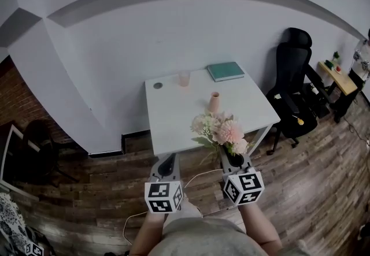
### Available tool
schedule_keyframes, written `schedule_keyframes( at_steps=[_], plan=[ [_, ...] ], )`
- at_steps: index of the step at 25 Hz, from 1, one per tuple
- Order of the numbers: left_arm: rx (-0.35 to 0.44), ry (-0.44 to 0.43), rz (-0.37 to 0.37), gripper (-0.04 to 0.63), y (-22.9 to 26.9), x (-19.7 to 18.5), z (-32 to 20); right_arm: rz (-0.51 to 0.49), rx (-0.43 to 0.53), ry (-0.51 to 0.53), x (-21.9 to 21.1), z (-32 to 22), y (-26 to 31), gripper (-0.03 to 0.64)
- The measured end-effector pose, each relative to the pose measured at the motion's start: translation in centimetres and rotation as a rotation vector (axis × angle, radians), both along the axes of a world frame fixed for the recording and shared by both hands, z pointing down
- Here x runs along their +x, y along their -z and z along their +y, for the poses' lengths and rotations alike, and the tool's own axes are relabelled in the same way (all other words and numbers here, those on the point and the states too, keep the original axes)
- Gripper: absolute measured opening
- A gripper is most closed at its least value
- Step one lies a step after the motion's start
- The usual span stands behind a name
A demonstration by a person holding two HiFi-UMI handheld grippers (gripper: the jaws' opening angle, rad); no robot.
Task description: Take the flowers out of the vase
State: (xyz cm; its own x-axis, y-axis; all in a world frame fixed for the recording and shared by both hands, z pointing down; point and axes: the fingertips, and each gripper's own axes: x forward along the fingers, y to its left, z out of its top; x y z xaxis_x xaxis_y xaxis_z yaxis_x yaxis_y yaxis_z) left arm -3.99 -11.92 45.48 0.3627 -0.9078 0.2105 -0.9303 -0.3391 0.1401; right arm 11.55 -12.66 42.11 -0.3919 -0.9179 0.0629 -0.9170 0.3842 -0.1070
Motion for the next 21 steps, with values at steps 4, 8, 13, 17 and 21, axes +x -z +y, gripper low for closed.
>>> schedule_keyframes(
  at_steps=[4, 8, 13, 17, 21],
  plan=[
    [0.001, -0.001, 0.001, 0.008, -0.02, -0.06, 0.21, 0.002, 0.008, -0.002, -0.20, 0.21, 0.16, 0.029],
    [0.001, -0.004, 0.001, 0.008, -0.09, 0.08, 0.07, 0.002, 0.009, -0.008, -0.09, 0.19, 0.14, 0.029],
    [0.003, -0.007, 0.007, 0.008, 0.10, 0.16, -0.14, 0.001, 0.000, -0.010, -0.02, 0.14, 0.04, 0.028],
    [0.005, -0.010, 0.002, 0.008, 0.16, 0.25, -0.23, -0.008, 0.004, -0.009, 0.08, -0.14, 0.06, 0.028],
    [0.004, -0.014, 0.003, 0.009, -0.17, 0.43, -0.28, -0.009, 0.009, -0.017, 0.46, -0.21, 0.05, 0.028]
  ],
)
